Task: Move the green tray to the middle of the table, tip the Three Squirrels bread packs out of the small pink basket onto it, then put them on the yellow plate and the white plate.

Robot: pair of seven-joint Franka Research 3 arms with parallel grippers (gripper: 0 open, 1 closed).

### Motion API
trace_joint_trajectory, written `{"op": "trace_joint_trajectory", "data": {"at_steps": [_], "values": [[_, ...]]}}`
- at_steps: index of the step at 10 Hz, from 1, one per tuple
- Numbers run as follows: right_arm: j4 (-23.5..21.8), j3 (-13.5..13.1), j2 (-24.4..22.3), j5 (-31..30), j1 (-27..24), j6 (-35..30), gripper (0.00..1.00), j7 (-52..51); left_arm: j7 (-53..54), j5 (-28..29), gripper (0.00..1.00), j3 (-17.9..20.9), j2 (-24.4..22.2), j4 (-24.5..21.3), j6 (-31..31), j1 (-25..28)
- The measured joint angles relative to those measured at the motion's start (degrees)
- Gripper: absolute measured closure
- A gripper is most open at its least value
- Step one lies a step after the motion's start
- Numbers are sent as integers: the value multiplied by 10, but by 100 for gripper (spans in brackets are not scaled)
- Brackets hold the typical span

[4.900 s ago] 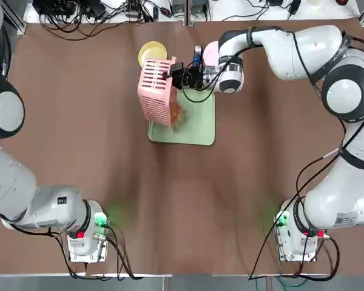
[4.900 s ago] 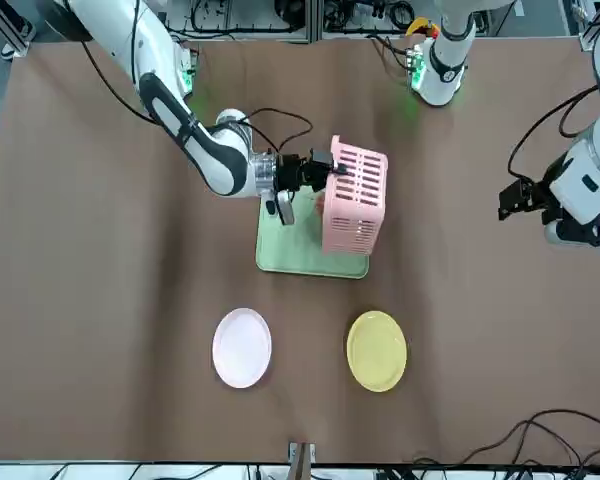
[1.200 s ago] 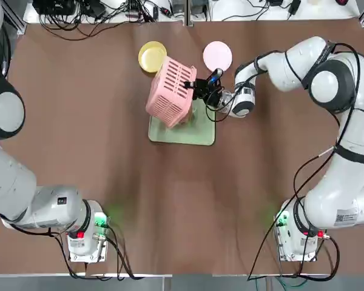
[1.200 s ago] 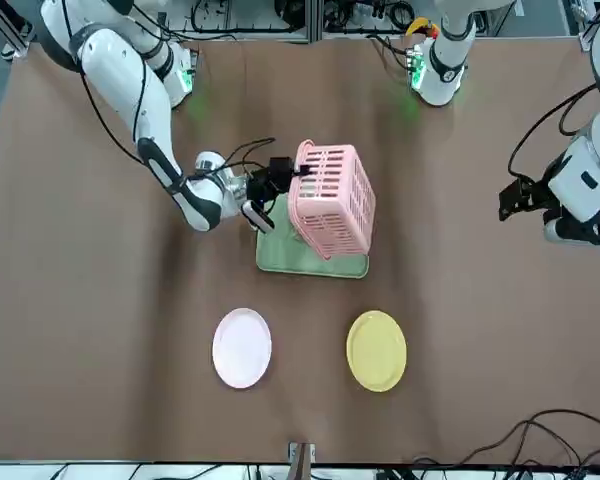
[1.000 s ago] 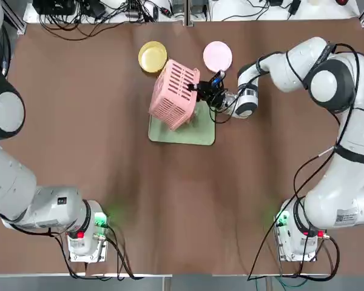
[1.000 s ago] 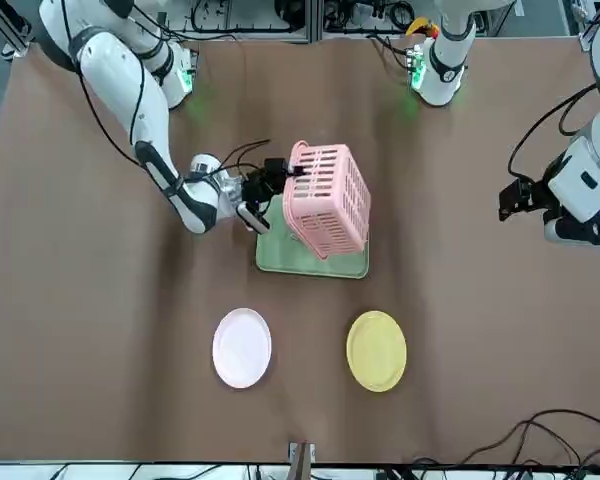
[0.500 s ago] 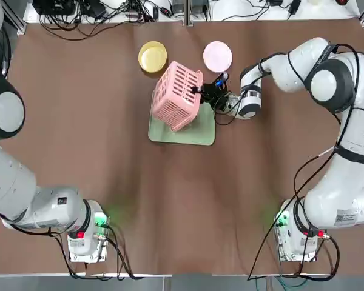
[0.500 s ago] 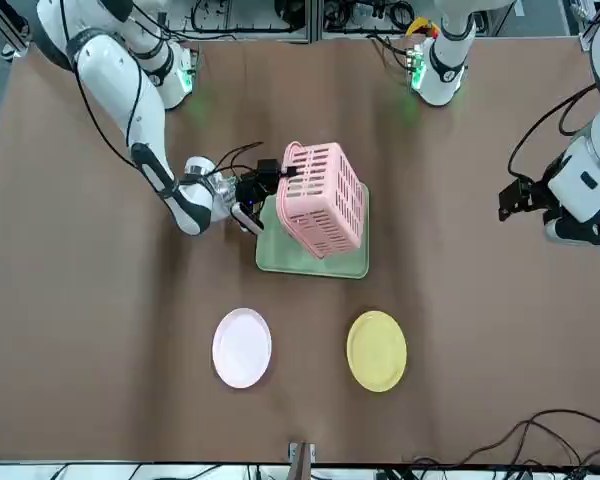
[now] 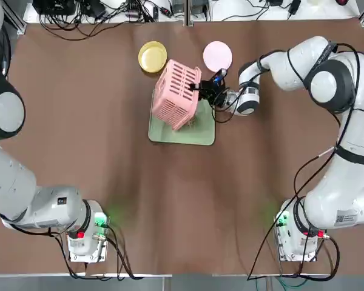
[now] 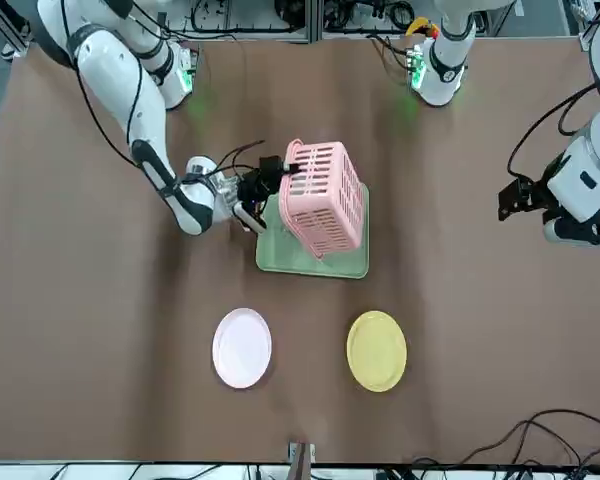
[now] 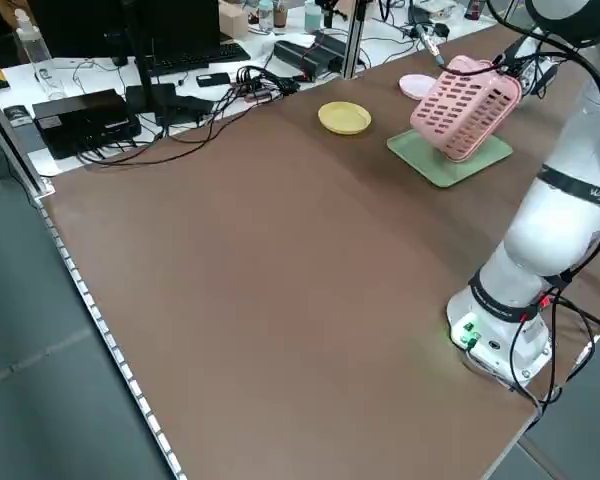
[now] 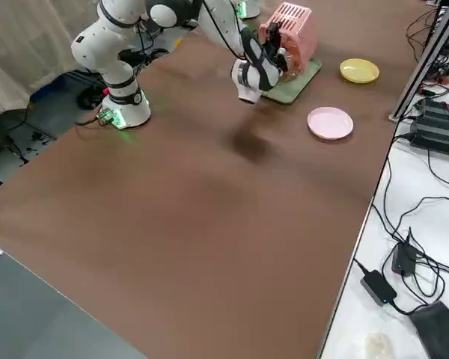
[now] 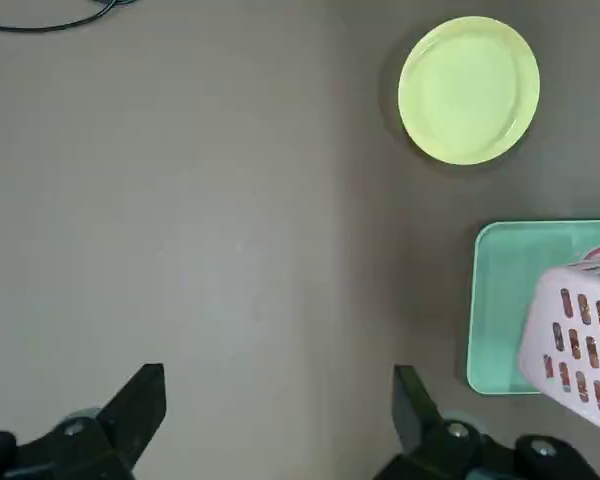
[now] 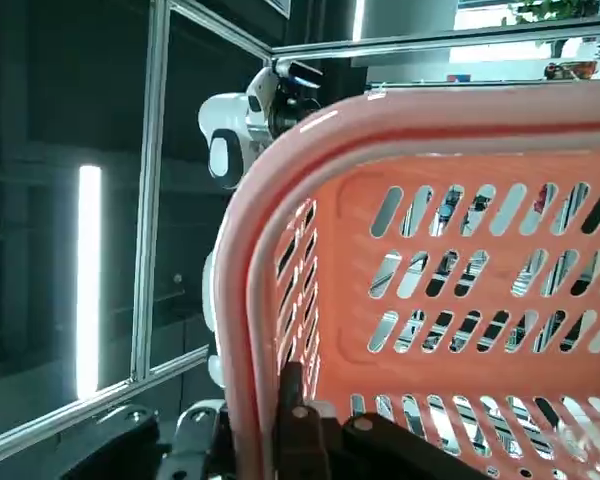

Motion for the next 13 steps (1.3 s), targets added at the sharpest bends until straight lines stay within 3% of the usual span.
{"op": "trace_joint_trajectory", "data": {"at_steps": [10, 13], "values": [[116, 21, 84, 1, 28, -15, 93, -17, -21, 3, 0, 0, 1, 0, 0, -8], [124, 31, 89, 7, 31, -14, 93, -18, -21, 3, 0, 1, 1, 0, 0, -5]]}}
